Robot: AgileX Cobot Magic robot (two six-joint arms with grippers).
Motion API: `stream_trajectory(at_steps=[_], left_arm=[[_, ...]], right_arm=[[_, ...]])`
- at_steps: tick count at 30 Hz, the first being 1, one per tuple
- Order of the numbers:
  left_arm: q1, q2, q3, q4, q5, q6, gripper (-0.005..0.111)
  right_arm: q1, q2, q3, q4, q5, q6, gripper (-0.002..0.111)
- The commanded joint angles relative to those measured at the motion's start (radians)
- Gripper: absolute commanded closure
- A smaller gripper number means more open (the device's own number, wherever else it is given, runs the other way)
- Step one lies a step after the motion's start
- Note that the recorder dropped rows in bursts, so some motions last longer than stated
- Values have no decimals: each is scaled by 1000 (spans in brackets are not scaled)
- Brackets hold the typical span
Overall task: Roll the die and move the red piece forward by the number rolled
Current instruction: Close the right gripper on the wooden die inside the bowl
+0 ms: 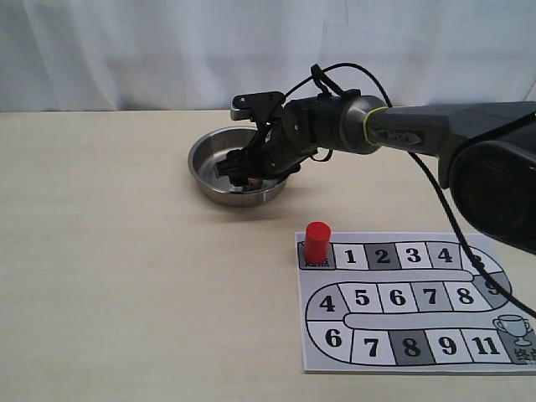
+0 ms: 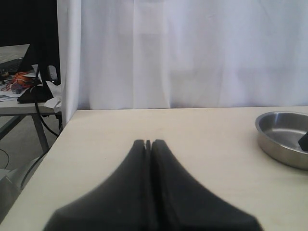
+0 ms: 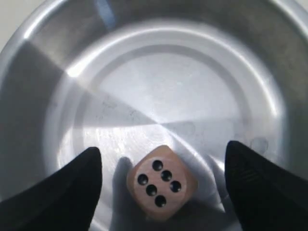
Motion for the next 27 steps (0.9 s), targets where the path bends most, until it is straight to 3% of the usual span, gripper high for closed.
stream_trajectory(at_steps=[1,5,8,9,13,17,22,27], left_arm=[[0,-1,-5,-1,-11,-2,107],[0,-1,-5,-1,-11,-2,107],[0,-1,-5,-1,-11,-2,107],[0,-1,-5,-1,-11,-2,107],[0,-1,-5,-1,-11,-2,107],[0,-1,-5,-1,-13,-2,107],[0,-1,-5,-1,-13,-2,107],[0,-1,-5,-1,-13,-2,107]], right_arm=[[-2,0,-3,-3,-21,-10,41],[-2,0,-3,0,-26,-10,42],[-2,0,-3,8,-26,-10,65],[-2,0,-3,8,-22,-10,67],[-2,0,-3,8,-10,-10,66],[-2,0,-3,8,8,-9,45],[-2,0,-25,3,72,-51,55],[-2,0,-44,2,85,-51,55]])
